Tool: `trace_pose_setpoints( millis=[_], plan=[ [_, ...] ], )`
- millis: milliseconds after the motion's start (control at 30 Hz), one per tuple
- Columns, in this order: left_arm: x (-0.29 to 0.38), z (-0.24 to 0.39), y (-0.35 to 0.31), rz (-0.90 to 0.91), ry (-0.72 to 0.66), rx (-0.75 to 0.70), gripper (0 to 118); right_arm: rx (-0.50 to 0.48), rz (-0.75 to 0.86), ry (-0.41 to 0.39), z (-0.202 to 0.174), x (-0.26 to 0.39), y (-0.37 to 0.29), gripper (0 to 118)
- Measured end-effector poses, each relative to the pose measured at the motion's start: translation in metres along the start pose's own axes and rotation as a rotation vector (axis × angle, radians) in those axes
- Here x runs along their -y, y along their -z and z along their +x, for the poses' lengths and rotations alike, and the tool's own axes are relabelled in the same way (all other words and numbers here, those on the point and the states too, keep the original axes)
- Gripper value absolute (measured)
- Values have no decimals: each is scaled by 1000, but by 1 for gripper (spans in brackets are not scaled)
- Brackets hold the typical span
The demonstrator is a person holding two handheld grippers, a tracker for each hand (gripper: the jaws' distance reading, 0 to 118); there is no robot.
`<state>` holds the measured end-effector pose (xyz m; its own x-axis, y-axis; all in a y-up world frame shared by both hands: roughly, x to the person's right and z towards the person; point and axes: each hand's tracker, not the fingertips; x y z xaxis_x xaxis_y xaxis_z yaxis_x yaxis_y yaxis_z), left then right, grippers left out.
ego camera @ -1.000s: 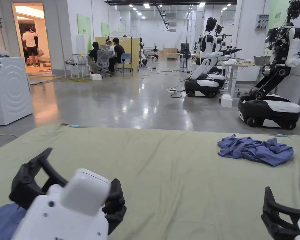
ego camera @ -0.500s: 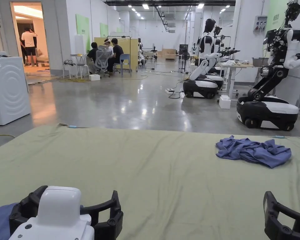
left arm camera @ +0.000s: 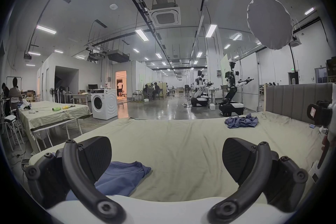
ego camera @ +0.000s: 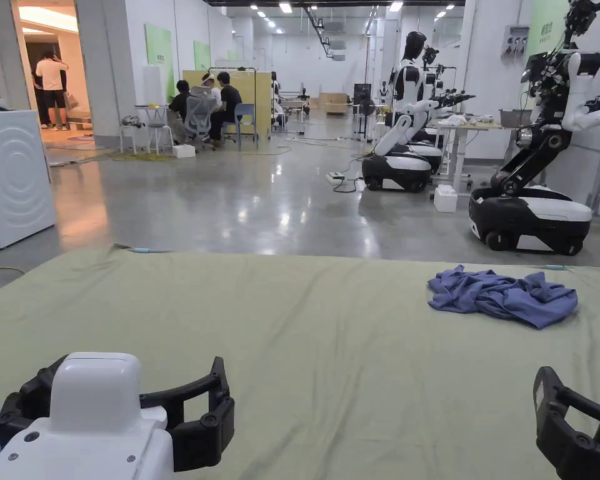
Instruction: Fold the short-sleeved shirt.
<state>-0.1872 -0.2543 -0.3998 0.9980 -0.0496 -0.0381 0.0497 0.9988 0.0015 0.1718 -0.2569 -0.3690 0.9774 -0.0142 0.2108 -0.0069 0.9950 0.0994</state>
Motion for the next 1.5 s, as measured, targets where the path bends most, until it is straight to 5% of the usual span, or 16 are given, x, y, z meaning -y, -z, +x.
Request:
trace_pose_setpoints(
  millis=[733,833,867,900,933,1067,1200,1333,1500],
  plan=[
    [-1,-1,-1,-30,-30,15,118,-34,-23,3,-2,0,3,118],
    [-1,0,-5,-41,-41,60,102,-73,-41,11,-2,0,0,114],
    [-1,2,-7,-37,-41,68,63,-80,-32,8,-2,0,-2,98],
    [-1,6,-6,-34,-42,48,0,-71,-4,2,-4,1,-5,25],
    [-1,7,-5,-26,-61,-7,0,-20,21,-15,-5,1,-4,2],
    [-3,14,-3,-45,-54,55,0,-45,-18,54,6,-3,-7,2],
    [-3,18,-3,-57,-43,69,0,-53,-21,1,2,-3,-5,2],
    [-7,-11,-20,-73,-80,-4,0,-221,-20,28,-34,-5,0,2],
    [-7,-96,-80,-77,17,-341,0,-523,-17,46,-131,-3,12,2]
  ],
)
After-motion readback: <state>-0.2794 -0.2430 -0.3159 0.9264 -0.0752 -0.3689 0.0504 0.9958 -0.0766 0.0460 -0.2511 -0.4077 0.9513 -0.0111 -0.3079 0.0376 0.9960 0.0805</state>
